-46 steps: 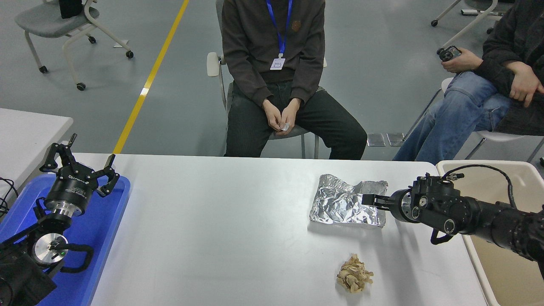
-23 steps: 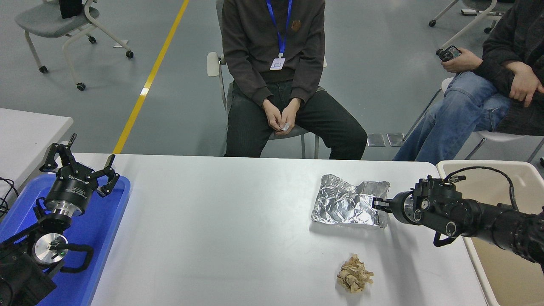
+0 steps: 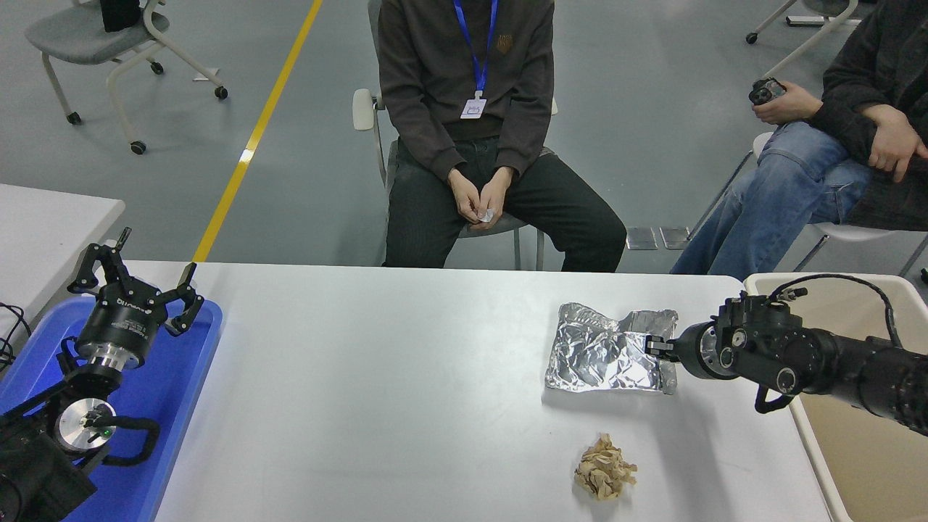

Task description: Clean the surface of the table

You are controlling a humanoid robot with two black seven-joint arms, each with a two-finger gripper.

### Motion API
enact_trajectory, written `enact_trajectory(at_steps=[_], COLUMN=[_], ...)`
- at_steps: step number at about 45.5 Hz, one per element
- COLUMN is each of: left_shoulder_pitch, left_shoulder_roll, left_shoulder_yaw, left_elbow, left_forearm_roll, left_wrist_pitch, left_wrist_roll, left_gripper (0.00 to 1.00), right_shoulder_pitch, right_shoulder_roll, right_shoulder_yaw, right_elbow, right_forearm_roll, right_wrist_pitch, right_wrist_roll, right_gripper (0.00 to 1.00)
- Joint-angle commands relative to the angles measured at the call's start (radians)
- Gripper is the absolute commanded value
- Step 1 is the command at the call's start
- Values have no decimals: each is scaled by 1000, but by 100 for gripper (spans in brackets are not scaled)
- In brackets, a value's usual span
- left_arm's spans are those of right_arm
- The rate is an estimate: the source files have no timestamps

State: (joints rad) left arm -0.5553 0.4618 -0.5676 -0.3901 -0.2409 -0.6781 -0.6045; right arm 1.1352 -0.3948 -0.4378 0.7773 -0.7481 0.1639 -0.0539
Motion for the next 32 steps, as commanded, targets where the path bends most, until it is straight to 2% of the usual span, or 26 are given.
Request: enact_trajectory(at_steps=[1,15,32], left_shoulder_pitch=[0,0,0], left_shoulder_roll=[0,0,0], left_shoulder_yaw=[0,0,0], left_elbow=[0,0,0], left_forearm_roll=[0,0,0], left_wrist_pitch=[0,0,0], left_wrist_roll=[0,0,0], left_gripper=[100,100,100], right_shoulder_pitch=[135,278,414], right_shoulder_roll=[-150,-346,-579], right_shoulder_yaw=[-5,-10,-13], right_elbow=[206,349,589], right_forearm_roll=[1,0,-14], right_wrist_pitch=[16,85,101], right_wrist_roll=[-6,-6,-7], right_gripper=[0,0,0])
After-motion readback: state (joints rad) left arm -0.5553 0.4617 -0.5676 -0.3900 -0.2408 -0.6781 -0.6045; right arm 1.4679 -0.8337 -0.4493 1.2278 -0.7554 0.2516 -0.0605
